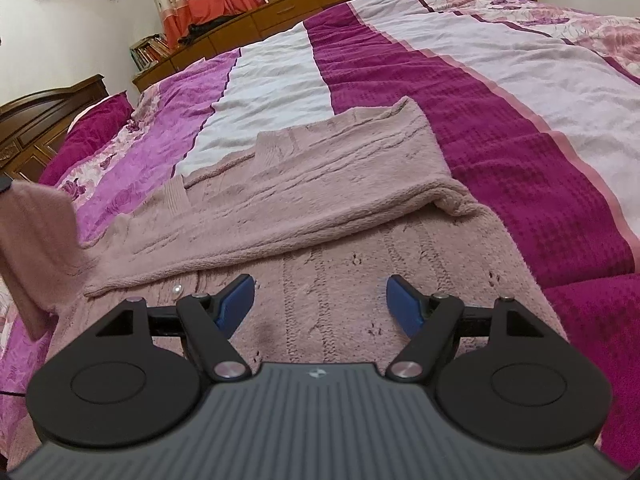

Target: Fold small clothes

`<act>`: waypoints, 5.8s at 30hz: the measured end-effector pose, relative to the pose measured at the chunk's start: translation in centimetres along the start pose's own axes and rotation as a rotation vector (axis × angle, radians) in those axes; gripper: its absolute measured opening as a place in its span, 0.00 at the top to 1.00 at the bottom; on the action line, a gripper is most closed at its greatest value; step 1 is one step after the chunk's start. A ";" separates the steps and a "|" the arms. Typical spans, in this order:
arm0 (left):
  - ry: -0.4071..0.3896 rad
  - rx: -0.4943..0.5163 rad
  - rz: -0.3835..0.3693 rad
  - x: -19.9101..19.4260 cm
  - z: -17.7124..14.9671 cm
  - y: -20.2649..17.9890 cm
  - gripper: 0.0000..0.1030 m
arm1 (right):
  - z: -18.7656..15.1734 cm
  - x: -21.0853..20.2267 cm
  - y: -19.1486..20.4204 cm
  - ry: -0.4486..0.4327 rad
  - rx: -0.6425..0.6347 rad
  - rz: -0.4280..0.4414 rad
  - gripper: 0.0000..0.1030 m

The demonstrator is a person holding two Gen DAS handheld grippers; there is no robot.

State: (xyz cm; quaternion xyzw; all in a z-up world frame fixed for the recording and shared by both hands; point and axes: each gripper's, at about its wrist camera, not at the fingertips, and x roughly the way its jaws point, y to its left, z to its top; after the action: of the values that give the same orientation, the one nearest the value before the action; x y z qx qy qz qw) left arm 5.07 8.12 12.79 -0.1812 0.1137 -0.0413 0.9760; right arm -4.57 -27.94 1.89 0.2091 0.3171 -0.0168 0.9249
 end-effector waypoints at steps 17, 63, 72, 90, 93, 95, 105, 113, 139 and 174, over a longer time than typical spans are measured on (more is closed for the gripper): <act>0.408 0.205 -0.101 5.6 -10.3 -6.3 0.72 | -0.1 0.3 -1.1 -0.002 0.037 0.019 0.23; 0.383 0.088 0.307 0.7 -5.9 4.0 0.30 | -0.2 0.2 -0.4 -0.004 0.001 0.052 0.19; 0.430 0.002 0.253 2.1 -7.0 5.0 0.52 | -0.2 0.3 -0.4 -0.003 0.004 0.048 0.19; 0.315 0.154 -0.124 1.0 -4.8 -7.6 0.91 | 0.4 -0.4 -0.3 -0.027 0.017 0.068 0.19; 0.336 0.174 -0.176 2.1 -5.9 -10.2 0.91 | 0.6 -0.6 -0.5 -0.031 0.022 0.068 0.19; 0.368 0.190 -0.210 2.9 -6.8 -11.6 0.91 | 0.6 -0.6 -0.7 -0.028 0.034 0.063 0.19; 0.497 0.279 -0.249 3.1 -9.7 -13.5 0.46 | 2.2 -0.9 -1.7 -0.040 0.087 0.073 0.19; 0.469 0.244 -0.149 0.9 -7.8 -8.7 0.45 | 3.4 -0.4 0.1 -0.031 0.056 0.130 0.19; 0.455 0.205 0.262 1.2 -8.1 3.4 0.44 | 4.3 6.9 6.5 0.081 -0.105 0.138 0.28; 0.369 0.041 0.326 1.8 -9.1 6.2 0.82 | 9.0 5.9 9.1 0.006 -0.267 0.126 0.92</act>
State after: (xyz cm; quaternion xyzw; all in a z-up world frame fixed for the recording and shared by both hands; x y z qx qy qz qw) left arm 4.85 10.55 1.88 -0.1301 0.3170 0.0823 0.9359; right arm 6.87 -22.56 8.19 0.1039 0.3053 0.0843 0.9428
